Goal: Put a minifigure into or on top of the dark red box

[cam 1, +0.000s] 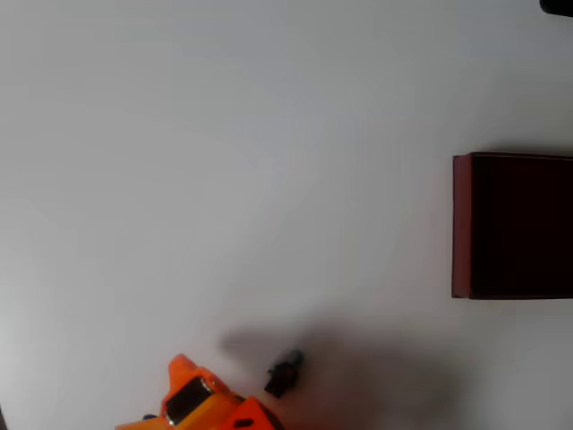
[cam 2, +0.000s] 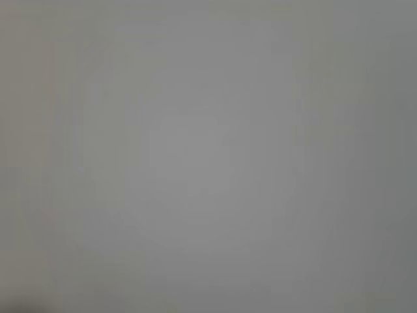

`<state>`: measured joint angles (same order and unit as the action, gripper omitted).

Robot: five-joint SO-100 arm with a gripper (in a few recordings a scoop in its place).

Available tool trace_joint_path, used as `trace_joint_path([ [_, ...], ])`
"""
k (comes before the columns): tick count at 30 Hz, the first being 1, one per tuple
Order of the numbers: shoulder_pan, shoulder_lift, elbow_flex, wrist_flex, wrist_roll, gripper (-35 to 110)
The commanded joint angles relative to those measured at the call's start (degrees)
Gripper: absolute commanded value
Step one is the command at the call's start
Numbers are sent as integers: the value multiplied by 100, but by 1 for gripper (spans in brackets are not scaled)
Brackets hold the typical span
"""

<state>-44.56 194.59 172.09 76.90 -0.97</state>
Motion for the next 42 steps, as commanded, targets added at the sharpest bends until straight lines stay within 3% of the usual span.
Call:
trace_joint_path([
  [1, -176, 79, 88, 97, -35, 0],
  [17, -44, 79, 88, 97, 185, 0],
  [21, 149, 79, 88, 79, 1371, 0],
  [29, -1731, 79, -949, 615, 3331, 0],
  [32, -2830, 88, -949, 105, 4658, 0],
  [38, -3981, 88, -97, -914, 7515, 0],
  [42, -4764, 79, 642, -1995, 8666, 0],
])
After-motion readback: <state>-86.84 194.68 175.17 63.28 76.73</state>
